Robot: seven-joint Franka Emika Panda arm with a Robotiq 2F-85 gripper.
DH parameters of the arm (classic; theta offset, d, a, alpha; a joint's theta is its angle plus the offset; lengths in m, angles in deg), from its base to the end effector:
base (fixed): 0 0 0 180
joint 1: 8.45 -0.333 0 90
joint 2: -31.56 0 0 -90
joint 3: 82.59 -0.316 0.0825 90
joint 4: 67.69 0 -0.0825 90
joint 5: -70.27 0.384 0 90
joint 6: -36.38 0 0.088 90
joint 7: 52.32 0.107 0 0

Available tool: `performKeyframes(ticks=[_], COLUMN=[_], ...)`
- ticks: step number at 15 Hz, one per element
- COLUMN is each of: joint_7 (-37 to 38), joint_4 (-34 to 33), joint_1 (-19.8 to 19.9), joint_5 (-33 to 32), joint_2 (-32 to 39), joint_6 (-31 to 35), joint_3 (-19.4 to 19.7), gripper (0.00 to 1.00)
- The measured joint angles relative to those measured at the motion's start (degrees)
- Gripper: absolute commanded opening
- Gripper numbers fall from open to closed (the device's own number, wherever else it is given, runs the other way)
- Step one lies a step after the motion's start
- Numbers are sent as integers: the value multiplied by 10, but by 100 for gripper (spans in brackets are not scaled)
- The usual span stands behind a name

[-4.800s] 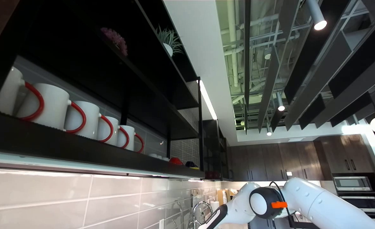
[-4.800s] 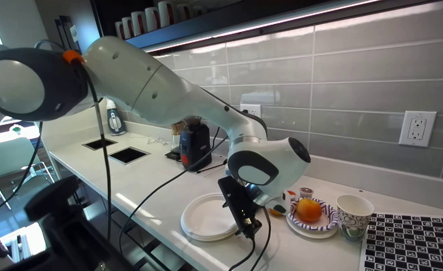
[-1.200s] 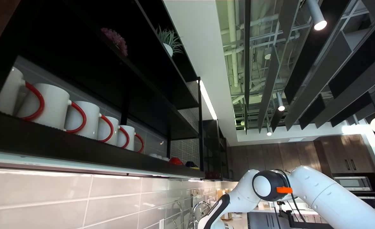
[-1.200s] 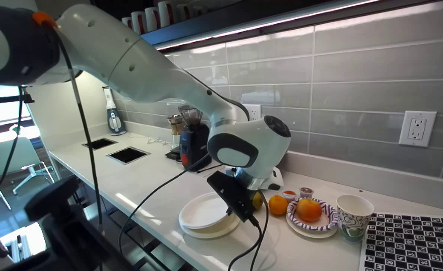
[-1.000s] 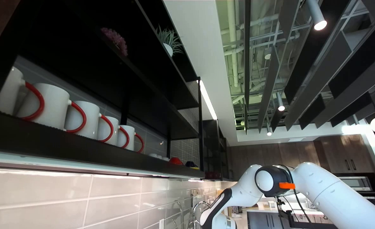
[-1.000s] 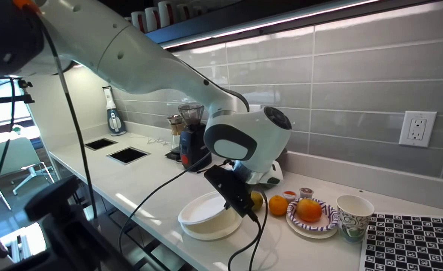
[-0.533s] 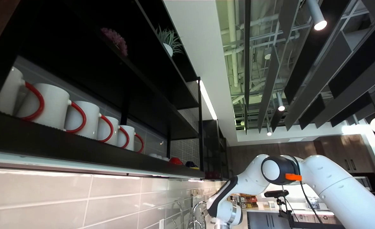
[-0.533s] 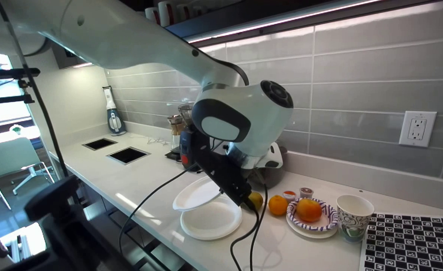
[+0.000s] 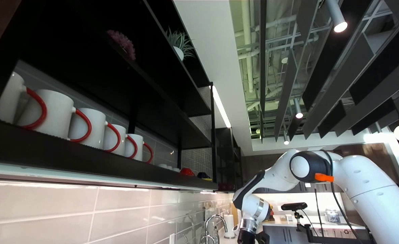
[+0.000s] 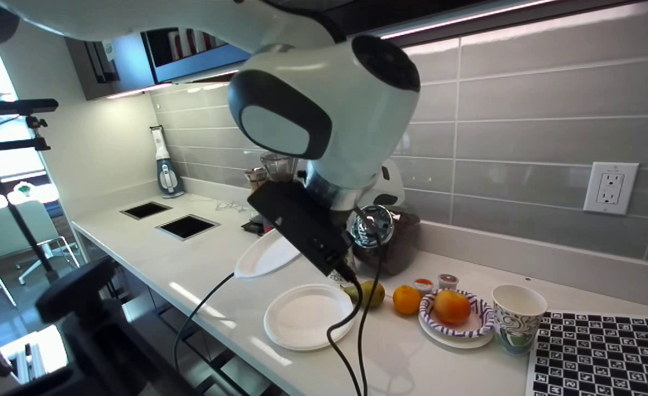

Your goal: Put the white plates on the counter then unstack them.

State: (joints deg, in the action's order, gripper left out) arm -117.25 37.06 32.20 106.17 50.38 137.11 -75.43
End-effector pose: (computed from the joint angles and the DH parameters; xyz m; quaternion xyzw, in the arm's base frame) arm 0.4408 -0.4023 0.3425 -0.9455 -0.0245 -0.1187 0.3021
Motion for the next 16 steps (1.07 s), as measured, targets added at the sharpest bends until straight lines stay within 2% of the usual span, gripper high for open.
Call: performKeyframes(ticks=[4, 6, 11, 16], joint_7=[-24, -25, -25, -34], joint_4=[19, 19, 19, 5], joint_1=[2, -3, -17, -36], joint_5=[69, 71, 68, 56], joint_2=[-72, -86, -68, -80], joint_6=[-93, -101, -102, -185], joint_3=[43, 59, 63, 83], gripper=[2, 2, 1, 1])
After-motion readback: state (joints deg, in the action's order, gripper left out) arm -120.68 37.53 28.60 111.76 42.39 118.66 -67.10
